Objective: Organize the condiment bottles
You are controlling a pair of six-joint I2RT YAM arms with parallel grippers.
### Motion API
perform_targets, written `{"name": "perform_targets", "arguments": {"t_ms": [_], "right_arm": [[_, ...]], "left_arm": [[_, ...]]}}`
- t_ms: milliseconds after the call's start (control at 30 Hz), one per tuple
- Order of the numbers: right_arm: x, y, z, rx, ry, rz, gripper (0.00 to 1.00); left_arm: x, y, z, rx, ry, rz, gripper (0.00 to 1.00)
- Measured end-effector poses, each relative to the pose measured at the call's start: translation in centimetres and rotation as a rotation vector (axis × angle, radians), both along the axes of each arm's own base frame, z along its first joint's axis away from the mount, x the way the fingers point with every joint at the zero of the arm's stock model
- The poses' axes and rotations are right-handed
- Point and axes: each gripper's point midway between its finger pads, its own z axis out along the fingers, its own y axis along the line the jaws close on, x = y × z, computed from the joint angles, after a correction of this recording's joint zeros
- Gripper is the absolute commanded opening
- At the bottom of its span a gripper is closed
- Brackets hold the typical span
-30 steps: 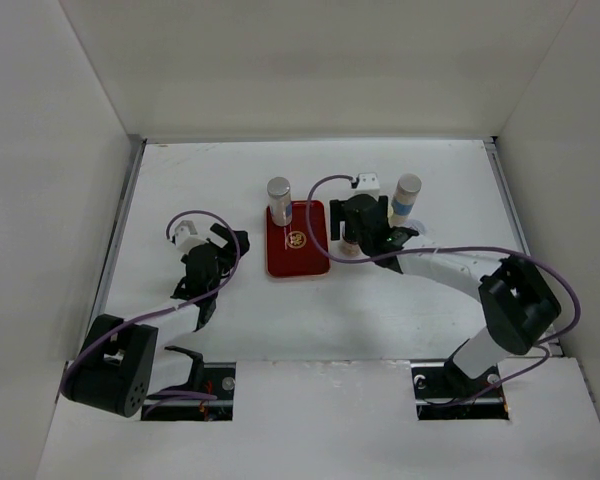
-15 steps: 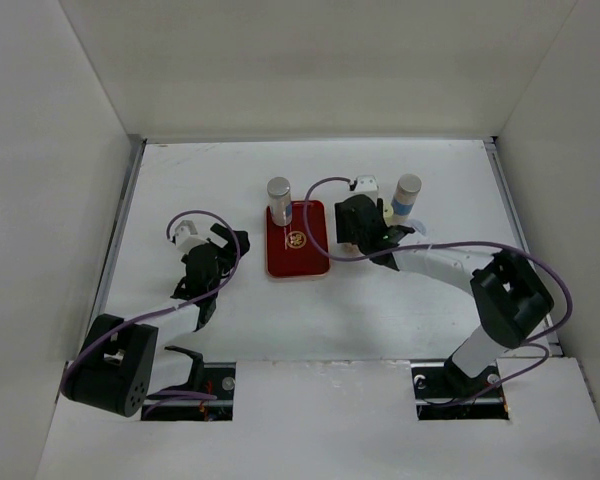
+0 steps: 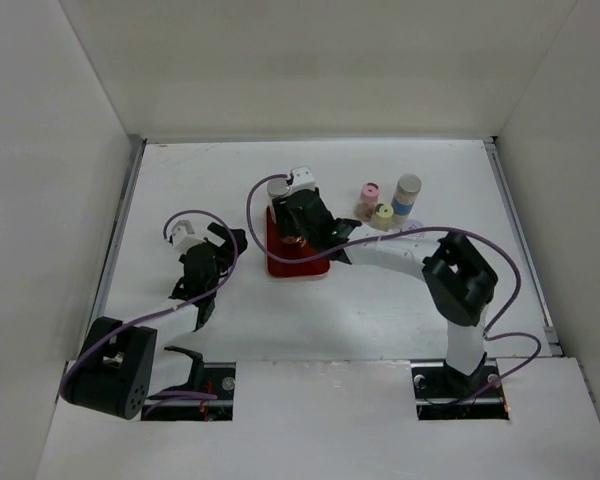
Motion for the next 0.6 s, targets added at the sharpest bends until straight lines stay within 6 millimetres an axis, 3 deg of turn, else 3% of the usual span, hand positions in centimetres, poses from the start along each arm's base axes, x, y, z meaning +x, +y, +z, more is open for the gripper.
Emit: {"name": "perform_targets", "arguments": {"t_ms": [233,433,600], "right_arm": [[0.5,2.4,-4.3,-0.039,0.056,0.044,0.56],[0.7,3.5,-3.5,-0.023,0.038,0.053,0.75],[0.6,4.2,-2.8,0.001,0.018,0.058,0.83]], "left_arm": [[0.1,0.2,0.2,-0.004,-0.007,0.005,1.0],[0.1,0.1,0.2,-0.007,-0.008,0.004,1.0],[0.1,0.1,0.2,-0.008,-0.006,0.003,1.0]]}}
